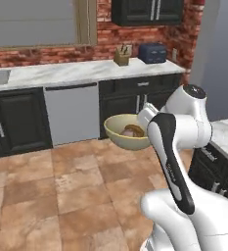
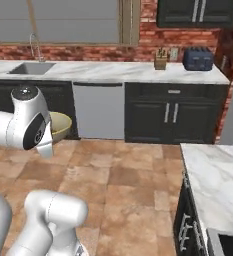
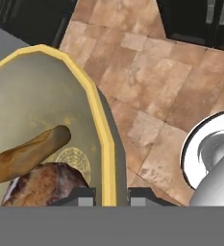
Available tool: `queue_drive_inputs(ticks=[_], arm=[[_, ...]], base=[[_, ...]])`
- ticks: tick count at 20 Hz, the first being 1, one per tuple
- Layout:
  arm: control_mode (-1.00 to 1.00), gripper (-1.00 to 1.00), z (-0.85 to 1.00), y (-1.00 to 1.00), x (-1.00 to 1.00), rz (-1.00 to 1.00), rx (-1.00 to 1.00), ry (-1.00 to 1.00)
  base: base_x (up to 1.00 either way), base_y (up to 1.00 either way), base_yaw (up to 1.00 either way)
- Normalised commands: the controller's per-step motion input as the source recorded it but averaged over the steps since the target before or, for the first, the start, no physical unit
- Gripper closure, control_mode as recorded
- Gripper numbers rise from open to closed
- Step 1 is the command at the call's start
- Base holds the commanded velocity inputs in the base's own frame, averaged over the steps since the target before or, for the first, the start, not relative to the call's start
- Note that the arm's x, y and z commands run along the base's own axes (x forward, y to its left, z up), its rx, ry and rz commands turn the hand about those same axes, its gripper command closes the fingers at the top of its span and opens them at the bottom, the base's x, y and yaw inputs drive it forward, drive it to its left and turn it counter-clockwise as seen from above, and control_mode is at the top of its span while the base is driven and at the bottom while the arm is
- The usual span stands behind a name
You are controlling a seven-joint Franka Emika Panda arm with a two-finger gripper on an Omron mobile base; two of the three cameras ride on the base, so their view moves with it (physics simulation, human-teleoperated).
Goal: Pick up the heated bread from the toaster oven and place it in the bowl. Then move the bread bowl to the dining counter.
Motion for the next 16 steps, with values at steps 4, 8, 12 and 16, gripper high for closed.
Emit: queue_drive_inputs(ticks=[4, 8, 12, 16], arm=[[1.00, 1.00, 0.00, 0.00, 0.00, 0.00, 0.00, 0.00], [1.00, 1.00, 0.00, 0.00, 0.00, 0.00, 0.00, 0.00], [1.00, 1.00, 0.00, 0.00, 0.00, 0.00, 0.00, 0.00], [1.00, 1.00, 0.00, 0.00, 0.00, 0.00, 0.00, 0.00]], base=[[0.00, 0.23, 0.96], [0.00, 0.32, 0.92], [0.00, 0.36, 0.90], [0.10, 0.42, 0.85]])
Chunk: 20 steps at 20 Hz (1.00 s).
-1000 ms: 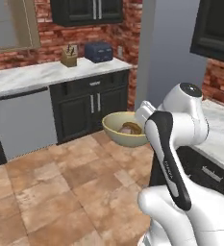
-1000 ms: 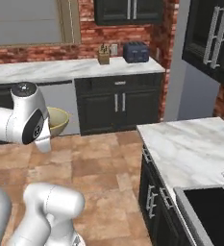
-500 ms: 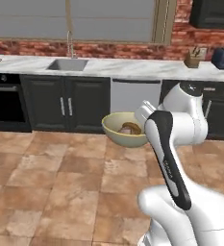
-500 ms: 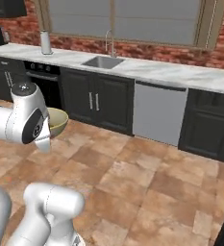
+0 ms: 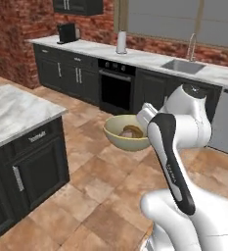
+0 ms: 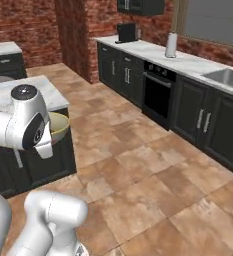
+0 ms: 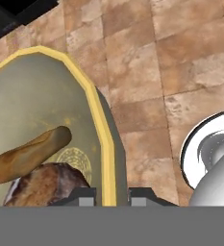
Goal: Pick up the heated bread from the toaster oven and place it in the bowl. Then move the bread bowl to the dining counter.
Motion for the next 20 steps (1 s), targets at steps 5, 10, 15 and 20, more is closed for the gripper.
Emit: queue_drive_inputs(ticks=[5, 10, 15, 20], arm=[[1.00, 1.00, 0.00, 0.00, 0.00, 0.00, 0.00, 0.00], [1.00, 1.00, 0.00, 0.00, 0.00, 0.00, 0.00, 0.00], [1.00, 1.00, 0.00, 0.00, 0.00, 0.00, 0.00, 0.00], [1.00, 1.00, 0.00, 0.00, 0.00, 0.00, 0.00, 0.00]], base=[[0.68, 0.53, 0.65], [1.00, 0.09, 0.33], [1.00, -0.05, 0.17], [0.91, -0.47, 0.39]])
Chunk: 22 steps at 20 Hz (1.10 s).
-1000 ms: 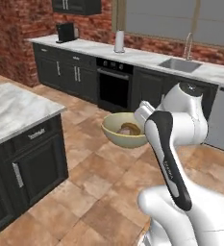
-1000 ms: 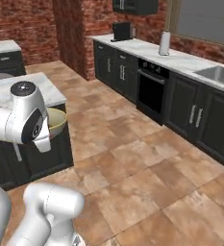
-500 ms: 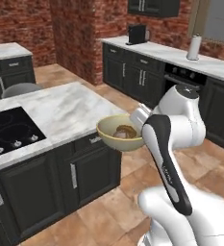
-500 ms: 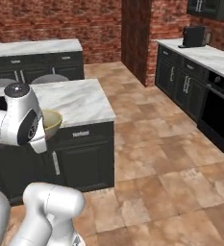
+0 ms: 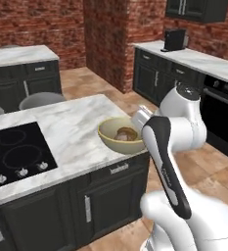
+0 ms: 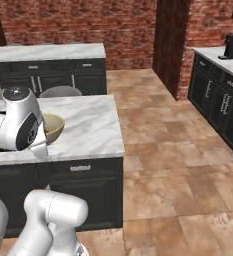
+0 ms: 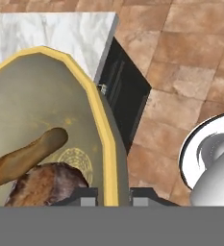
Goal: Pick up the heated bread from the toaster oven and place it in the bowl. Then move the bread bowl to the dining counter.
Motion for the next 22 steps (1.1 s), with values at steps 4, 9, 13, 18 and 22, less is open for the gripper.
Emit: queue_drive_inputs(ticks=[4, 9, 13, 18, 22], arm=[[1.00, 1.00, 0.00, 0.00, 0.00, 0.00, 0.00, 0.00], [1.00, 1.00, 0.00, 0.00, 0.00, 0.00, 0.00, 0.00], [-1.00, 1.00, -0.09, 0.18, 0.21, 0.00, -0.01, 0.00], [-1.00, 1.00, -0.56, 0.60, 0.96, 0.00, -0.02, 0.01], [-1.00, 1.00, -0.56, 0.42, 1.00, 0.00, 0.00, 0.04]], base=[[0.59, -0.92, 0.34], [0.63, -0.17, 0.07], [0.54, 0.36, 0.00], [0.00, 0.00, 0.00], [0.00, 0.00, 0.00]])
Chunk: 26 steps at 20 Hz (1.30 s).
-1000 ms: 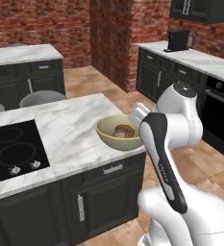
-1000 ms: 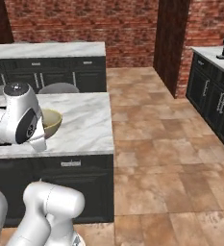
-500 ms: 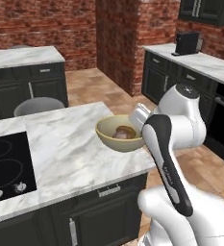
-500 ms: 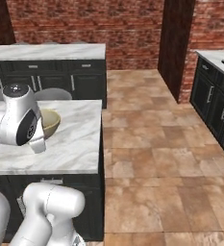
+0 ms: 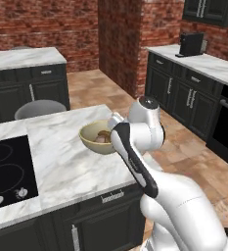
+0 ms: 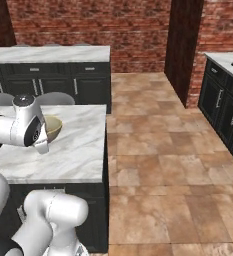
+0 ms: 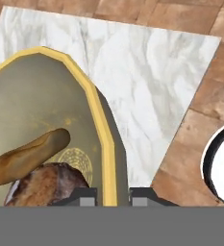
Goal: Pick up the heated bread from the toaster oven and place it in the bowl. Then move the bread bowl to the dining counter.
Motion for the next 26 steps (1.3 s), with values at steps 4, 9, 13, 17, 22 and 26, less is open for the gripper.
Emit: queue_drive_inputs(ticks=[4, 9, 13, 17, 22, 26], arm=[[-1.00, 1.00, -0.55, 0.39, 1.00, 0.00, 0.00, 0.01], [-1.00, 1.00, -0.69, 0.44, 1.00, 0.00, -0.02, 0.01], [-1.00, 1.00, -0.79, 0.15, 0.86, 0.00, -0.03, 0.03], [-1.00, 1.00, -0.39, 0.07, 0.59, 0.00, -0.02, 0.01], [-1.00, -1.00, 0.05, 0.00, 0.10, 0.00, 0.00, 0.00], [-1.00, -1.00, 0.67, -0.08, -0.16, 0.00, 0.00, 0.00]], base=[[0.00, 0.00, 0.00], [0.00, 0.00, 0.00], [0.00, 0.00, 0.00], [0.00, 0.00, 0.00], [0.00, 0.00, 0.00], [0.00, 0.00, 0.00]])
